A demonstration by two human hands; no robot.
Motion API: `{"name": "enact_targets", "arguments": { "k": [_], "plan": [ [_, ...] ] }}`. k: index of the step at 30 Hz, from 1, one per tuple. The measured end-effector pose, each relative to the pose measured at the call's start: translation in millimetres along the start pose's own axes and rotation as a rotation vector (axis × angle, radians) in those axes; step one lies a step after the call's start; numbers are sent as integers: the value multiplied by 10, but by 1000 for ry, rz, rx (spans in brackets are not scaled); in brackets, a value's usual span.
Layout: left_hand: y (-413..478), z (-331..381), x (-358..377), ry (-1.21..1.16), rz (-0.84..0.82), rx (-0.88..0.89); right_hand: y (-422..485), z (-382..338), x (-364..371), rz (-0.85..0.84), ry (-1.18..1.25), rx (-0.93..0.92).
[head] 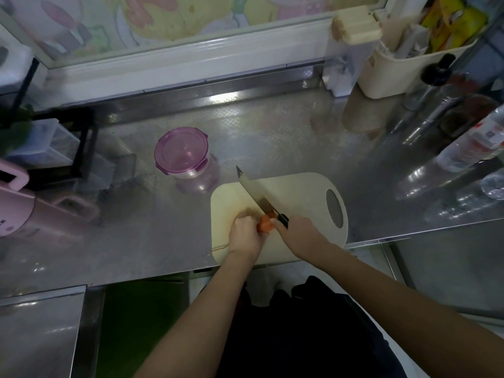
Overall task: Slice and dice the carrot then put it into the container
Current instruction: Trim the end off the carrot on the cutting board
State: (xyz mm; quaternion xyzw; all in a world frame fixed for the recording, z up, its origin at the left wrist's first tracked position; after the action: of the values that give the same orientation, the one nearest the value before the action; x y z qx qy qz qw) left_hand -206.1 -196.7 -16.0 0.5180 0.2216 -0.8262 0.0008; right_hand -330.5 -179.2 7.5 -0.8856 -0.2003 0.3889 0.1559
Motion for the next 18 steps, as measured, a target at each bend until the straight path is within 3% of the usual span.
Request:
{"name": "enact_targets", "arguments": {
  "k": [3,5,7,10,12,18],
  "plan": [
    [29,-11,-11,11,-37,-25,-136,109,-3,1,93,3],
    [56,-29,1,5,-73,-41,-246,94,-183,57,-36,-104],
    [68,-47,-5,-18,-89,-57,-297,252,-223,38,-203,-15],
    [66,-53,-8,-21,-93,-67,-333,244,-77,-32,-178,-63],
    [68,-46,-8,-24,-106,-70,-323,315,30,-100,-165,11],
    [51,-2,-5,5,-107,-49,-193,210,109,-79,-61,16]
  ]
}}
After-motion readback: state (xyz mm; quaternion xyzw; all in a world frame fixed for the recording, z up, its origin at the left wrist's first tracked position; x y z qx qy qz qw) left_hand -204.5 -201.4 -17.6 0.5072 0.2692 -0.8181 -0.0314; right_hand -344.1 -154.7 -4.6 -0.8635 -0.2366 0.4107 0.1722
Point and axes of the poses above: each hand's wrist, its own y-axis towards the middle knuckle, its own x-axis out of the palm, z = x × y, the point moved 9 cm from there along y, towards the middle knuckle, and after that the axes turned 11 degrees about -x, right-handed, at the moved point
